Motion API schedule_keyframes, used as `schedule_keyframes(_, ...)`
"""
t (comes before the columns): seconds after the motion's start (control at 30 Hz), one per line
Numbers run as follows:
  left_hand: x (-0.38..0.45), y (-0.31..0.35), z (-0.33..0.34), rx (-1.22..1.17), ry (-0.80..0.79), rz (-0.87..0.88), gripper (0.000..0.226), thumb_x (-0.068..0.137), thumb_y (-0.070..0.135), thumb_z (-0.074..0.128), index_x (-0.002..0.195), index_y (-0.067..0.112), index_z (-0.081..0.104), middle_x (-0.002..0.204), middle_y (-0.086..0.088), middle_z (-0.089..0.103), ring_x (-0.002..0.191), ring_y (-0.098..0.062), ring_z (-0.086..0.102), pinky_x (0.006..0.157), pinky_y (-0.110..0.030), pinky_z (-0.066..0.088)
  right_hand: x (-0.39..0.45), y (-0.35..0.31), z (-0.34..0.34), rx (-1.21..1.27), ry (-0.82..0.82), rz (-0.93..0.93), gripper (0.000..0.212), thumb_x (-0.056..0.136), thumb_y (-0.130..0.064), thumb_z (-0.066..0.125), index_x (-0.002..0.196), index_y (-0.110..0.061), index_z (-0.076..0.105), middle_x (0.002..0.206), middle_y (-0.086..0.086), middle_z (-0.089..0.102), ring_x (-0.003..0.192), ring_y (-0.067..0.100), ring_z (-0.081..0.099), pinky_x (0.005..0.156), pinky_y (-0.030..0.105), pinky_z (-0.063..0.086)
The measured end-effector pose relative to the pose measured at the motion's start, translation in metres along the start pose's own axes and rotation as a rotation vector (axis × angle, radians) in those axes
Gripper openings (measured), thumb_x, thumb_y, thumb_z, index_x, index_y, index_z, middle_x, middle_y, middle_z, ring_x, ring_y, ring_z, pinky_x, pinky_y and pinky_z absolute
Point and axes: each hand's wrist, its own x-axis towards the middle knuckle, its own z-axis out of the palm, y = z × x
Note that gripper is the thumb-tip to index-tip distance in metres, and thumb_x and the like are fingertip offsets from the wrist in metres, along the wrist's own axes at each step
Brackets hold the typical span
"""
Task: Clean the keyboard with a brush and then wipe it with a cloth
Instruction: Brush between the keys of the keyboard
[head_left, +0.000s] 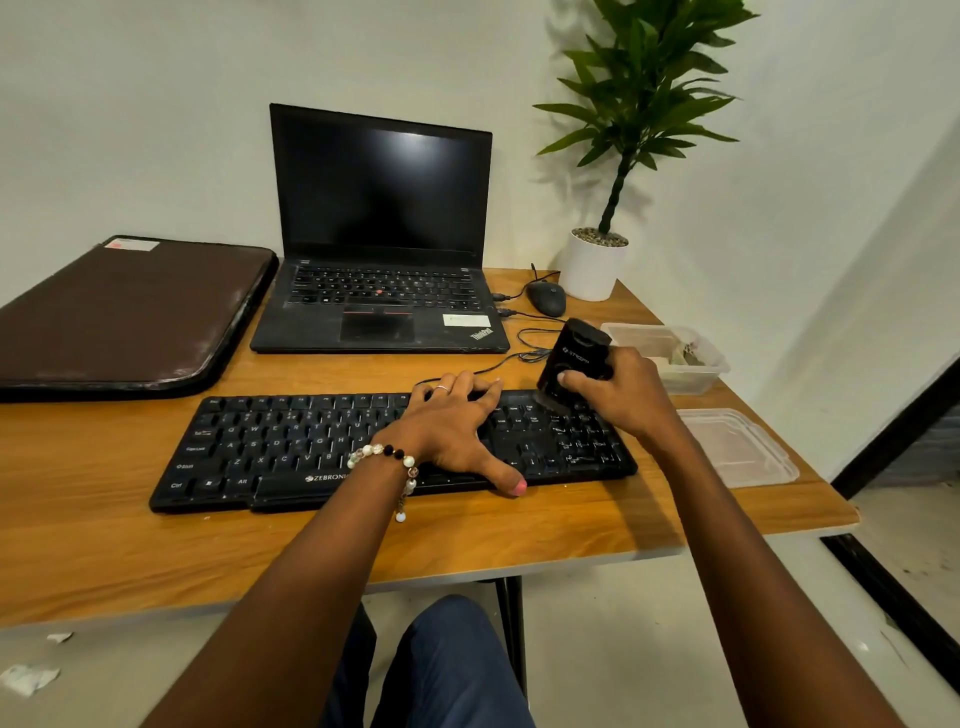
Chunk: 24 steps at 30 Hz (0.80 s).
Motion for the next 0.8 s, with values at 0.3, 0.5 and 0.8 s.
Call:
schedule_keyframes(0.3,0.001,-0.002,0.002,-0.023,0.003,0.004,0.130,0.054,0.085,0.063,0.153,0.030,-0.001,0.150,0.013,0.010,0.139,-0.021,0.008,0.116,-0.049,0.004,0.008,0.005,-0.030,-0.399,-0.046,-0.083,0.030,0.072,-0.021,0.076,0.095,-0.005,0.066,0.088,0.014,0.065,0.078,0.025,0.055,0.060,0.029,0.037)
schedule_keyframes(0.5,-0.001,0.000,0.001,-0.022,0.002,0.001,0.129,0.055,0.084,0.063,0.153,0.031,-0.001,0.151,0.012,0.009,0.140,-0.022,0.007,0.117,-0.049,0.002,-0.002,-0.004,-0.018,-0.067,-0.141,-0.035,0.039,0.074,-0.017,0.077,0.111,-0.009,0.064,0.098,0.006,0.067,0.089,0.020,0.063,0.072,0.029,0.051)
schedule_keyframes(0.8,0.002,-0.003,0.001,-0.017,-0.008,0.010,0.132,0.051,0.087,0.059,0.153,0.030,-0.003,0.152,0.013,0.007,0.141,-0.024,0.006,0.116,-0.051,0.003,0.010,-0.003,-0.026,-0.370,0.015,-0.013,0.038,0.072,-0.026,0.077,0.101,-0.004,0.067,0.098,0.016,0.068,0.092,0.030,0.061,0.073,0.035,0.050)
